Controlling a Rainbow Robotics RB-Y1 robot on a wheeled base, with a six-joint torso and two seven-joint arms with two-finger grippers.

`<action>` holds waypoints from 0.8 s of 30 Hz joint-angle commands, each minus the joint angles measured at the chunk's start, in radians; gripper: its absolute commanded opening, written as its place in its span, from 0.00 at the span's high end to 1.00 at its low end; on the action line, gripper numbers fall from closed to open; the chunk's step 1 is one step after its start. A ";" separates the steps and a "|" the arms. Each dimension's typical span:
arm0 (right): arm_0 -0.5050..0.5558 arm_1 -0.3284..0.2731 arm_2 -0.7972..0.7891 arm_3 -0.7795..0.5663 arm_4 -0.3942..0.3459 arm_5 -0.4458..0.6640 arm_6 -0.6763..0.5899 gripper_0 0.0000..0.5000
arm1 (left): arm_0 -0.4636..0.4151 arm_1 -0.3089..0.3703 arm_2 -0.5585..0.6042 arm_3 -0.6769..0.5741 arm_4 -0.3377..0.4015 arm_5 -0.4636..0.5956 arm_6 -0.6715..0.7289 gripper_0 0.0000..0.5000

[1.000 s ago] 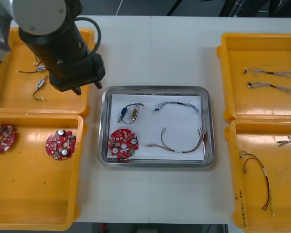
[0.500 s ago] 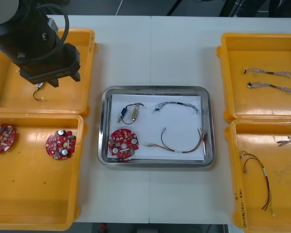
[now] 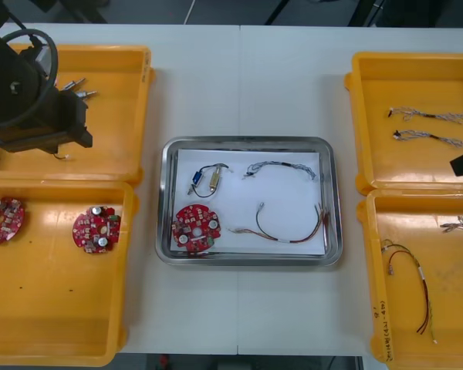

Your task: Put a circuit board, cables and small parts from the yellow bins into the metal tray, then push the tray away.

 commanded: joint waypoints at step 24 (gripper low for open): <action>-0.594 0.095 0.760 -0.017 0.023 -0.162 0.361 0.00 | 0.367 0.160 0.333 -0.109 0.049 0.007 -0.341 0.00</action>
